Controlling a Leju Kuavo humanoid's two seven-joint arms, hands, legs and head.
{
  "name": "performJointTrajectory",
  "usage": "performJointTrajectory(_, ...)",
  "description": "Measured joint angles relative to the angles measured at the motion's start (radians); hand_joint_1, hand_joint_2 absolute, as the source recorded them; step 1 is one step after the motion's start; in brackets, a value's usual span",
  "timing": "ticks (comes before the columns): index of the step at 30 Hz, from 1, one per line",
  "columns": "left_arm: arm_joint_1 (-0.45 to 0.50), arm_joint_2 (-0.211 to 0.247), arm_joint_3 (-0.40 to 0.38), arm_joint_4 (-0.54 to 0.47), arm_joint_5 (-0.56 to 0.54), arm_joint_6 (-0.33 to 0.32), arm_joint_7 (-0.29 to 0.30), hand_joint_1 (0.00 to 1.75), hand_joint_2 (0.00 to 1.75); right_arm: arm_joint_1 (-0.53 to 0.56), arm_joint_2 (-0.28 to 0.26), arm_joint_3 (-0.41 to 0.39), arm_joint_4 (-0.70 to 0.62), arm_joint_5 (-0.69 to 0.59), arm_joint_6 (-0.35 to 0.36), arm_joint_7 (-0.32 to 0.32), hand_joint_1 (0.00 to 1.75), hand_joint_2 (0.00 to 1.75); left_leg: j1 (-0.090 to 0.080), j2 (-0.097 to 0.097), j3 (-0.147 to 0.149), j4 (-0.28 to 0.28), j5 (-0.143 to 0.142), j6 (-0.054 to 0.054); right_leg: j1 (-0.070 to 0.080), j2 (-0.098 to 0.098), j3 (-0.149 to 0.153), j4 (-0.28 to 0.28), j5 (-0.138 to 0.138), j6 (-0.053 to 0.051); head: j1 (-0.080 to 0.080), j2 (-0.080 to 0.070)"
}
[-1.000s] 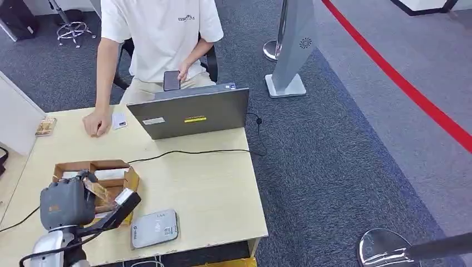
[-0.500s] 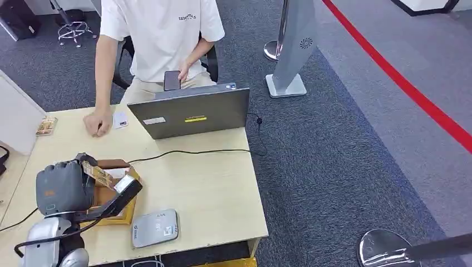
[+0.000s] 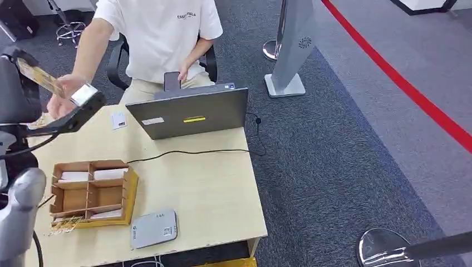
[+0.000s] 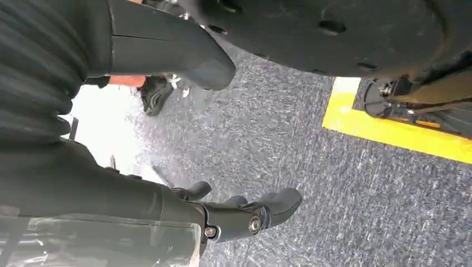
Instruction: Pass the card to the sensor for recognition and then transmit it.
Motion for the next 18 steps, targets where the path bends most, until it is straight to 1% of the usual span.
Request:
performJointTrajectory(2, -0.052, 0.022, 0.003, 0.049, -0.039, 0.014, 0.0, 1.75, 1.75, 0.0, -0.003, 0.01, 0.004, 0.001, 0.0, 0.001, 0.0, 1.75, 0.0, 0.0, 0.0, 0.0, 0.0, 0.0, 0.0, 0.0, 0.0, 0.0, 0.0, 0.0, 0.0, 0.0)
performJointTrajectory(4, -0.116, 0.054, 0.004, 0.116, -0.106, 0.022, -0.007, 1.75, 1.75, -0.001, -0.006, 0.019, 0.008, 0.008, 0.0, 0.003, 0.0, 1.75, 0.0, 0.0, 0.0, 0.0, 0.0, 0.0, 0.0, 0.0, 0.0, 0.0, 0.0, 0.0, 0.0, 0.0)
performJointTrajectory(6, -0.168, 0.076, 0.004, 0.178, -0.151, 0.034, -0.005, 1.75, 1.75, -0.001, -0.01, 0.027, 0.012, 0.015, 0.001, 0.002, 0.0, 1.75, 0.0, 0.0, 0.0, 0.0, 0.0, 0.0, 0.0, 0.0, 0.0, 0.0, 0.0, 0.0, 0.0, 0.0)
performJointTrajectory(8, -0.212, 0.095, 0.004, 0.235, -0.157, 0.046, 0.009, 1.75, 1.75, -0.001, -0.013, 0.034, 0.016, 0.016, 0.003, 0.002, 0.0, 1.75, 0.0, 0.0, 0.0, 0.0, 0.0, 0.0, 0.0, 0.0, 0.0, 0.0, 0.0, 0.0, 0.0, 0.0)
performJointTrajectory(10, -0.241, 0.101, 0.007, 0.278, -0.155, 0.052, 0.019, 1.75, 1.75, -0.002, -0.014, 0.036, 0.018, 0.016, 0.003, 0.002, 0.0, 1.75, 0.0, 0.0, 0.0, 0.0, 0.0, 0.0, 0.0, 0.0, 0.0, 0.0, 0.0, 0.0, 0.0, 0.0)
performJointTrajectory(14, -0.256, 0.101, 0.028, 0.341, -0.156, 0.051, 0.022, 1.75, 1.75, -0.005, -0.015, 0.038, 0.022, 0.012, 0.003, 0.006, 0.0, 1.75, 0.0, 0.0, 0.0, 0.0, 0.0, 0.0, 0.0, 0.0, 0.0, 0.0, 0.0, 0.0, 0.0, 0.0)
performJointTrajectory(15, -0.257, 0.101, 0.033, 0.351, -0.156, 0.051, 0.022, 0.0, 1.75, -0.005, -0.015, 0.039, 0.022, 0.011, 0.003, 0.008, 0.0, 1.75, 0.0, 0.0, 0.0, 0.0, 0.0, 0.0, 0.0, 0.0, 0.0, 0.0, 0.0, 0.0, 0.0, 0.0)
performJointTrajectory(18, -0.257, 0.1, 0.048, 0.374, -0.15, 0.04, 0.022, 0.0, 1.75, -0.005, -0.015, 0.039, 0.022, 0.01, 0.004, 0.01, 0.0, 1.75, 0.0, 0.0, 0.0, 0.0, 0.0, 0.0, 0.0, 0.0, 0.0, 0.0, 0.0, 0.0, 0.0, 0.0)
